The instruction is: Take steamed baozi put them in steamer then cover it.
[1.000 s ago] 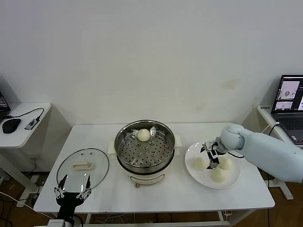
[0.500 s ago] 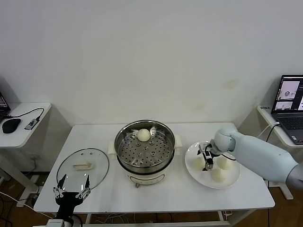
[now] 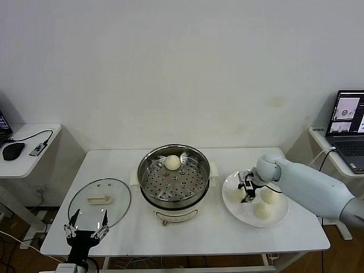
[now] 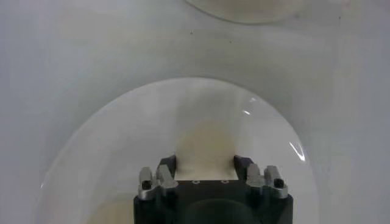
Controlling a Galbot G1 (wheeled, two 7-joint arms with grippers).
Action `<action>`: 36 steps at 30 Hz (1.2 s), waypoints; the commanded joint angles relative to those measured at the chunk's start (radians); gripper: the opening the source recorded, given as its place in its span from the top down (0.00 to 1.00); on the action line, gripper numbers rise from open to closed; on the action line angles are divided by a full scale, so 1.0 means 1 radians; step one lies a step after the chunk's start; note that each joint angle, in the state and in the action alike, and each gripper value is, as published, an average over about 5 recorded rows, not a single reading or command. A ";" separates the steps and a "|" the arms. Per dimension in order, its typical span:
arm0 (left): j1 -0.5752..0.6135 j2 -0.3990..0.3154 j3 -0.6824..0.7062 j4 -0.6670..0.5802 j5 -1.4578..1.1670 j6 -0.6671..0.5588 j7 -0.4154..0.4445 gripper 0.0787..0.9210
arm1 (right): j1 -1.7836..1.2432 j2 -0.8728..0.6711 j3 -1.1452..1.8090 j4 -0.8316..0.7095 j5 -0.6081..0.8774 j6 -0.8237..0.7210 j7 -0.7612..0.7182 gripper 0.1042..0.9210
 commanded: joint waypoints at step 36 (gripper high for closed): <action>-0.024 0.017 -0.011 0.014 -0.042 -0.003 0.005 0.12 | 0.511 0.543 -0.359 0.082 0.645 -0.388 0.199 0.39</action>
